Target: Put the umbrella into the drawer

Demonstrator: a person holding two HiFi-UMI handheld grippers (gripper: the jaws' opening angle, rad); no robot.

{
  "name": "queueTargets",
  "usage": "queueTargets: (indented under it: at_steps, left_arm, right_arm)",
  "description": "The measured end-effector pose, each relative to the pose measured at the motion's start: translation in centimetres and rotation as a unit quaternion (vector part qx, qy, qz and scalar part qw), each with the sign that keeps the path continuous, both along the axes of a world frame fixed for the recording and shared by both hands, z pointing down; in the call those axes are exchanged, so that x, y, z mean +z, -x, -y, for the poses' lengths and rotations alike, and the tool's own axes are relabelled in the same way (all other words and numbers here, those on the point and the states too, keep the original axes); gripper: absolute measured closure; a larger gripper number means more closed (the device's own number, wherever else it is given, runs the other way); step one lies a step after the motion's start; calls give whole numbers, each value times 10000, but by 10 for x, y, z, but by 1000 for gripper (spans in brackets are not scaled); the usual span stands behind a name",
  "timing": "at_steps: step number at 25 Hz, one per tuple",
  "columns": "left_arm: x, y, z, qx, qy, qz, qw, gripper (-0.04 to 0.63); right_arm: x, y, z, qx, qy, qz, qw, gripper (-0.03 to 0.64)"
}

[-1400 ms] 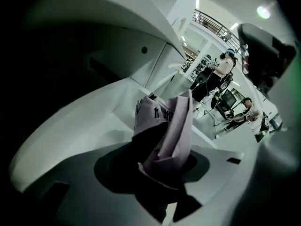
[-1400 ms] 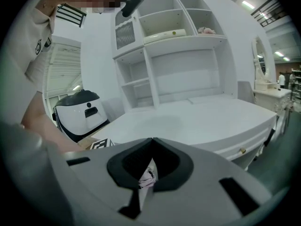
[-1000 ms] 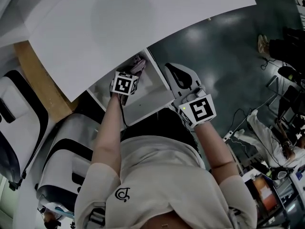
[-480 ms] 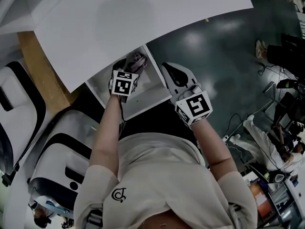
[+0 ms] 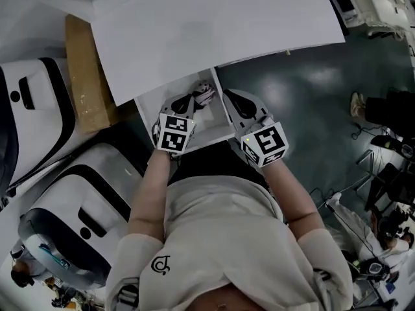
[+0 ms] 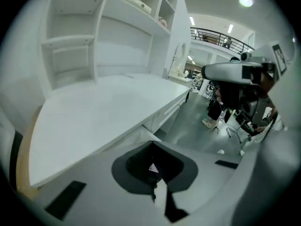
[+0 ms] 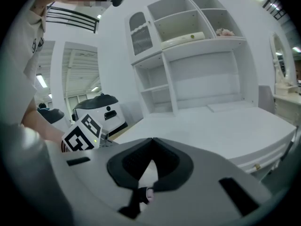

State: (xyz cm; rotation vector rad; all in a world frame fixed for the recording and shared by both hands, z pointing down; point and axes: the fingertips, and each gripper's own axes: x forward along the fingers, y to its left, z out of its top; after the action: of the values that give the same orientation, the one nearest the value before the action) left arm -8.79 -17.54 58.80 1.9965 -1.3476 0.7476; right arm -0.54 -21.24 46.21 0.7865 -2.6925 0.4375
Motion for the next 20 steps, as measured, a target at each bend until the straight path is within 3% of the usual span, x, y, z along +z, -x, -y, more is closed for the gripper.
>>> queueTargets:
  at_steps: [8, 14, 17, 20]
  left_arm:
    - [-108, 26, -8, -525, -1136, 68, 9921, 583]
    - [-200, 61, -16, -1046, -2112, 179, 9717, 583]
    - [-238, 74, -26, -1283, -2408, -5, 9621, 583]
    - [-276, 88, -36, -1529, -2818, -180, 9470, 583]
  right_arm:
    - [-49, 13, -17, -556, -435, 157, 9974, 611]
    - [-92, 23, -24, -724, -544, 421, 9950, 611]
    - [-116, 31, -27, -851, -753, 564, 9919, 611]
    - [-139, 40, -27, -1017, -1012, 658, 9875, 611]
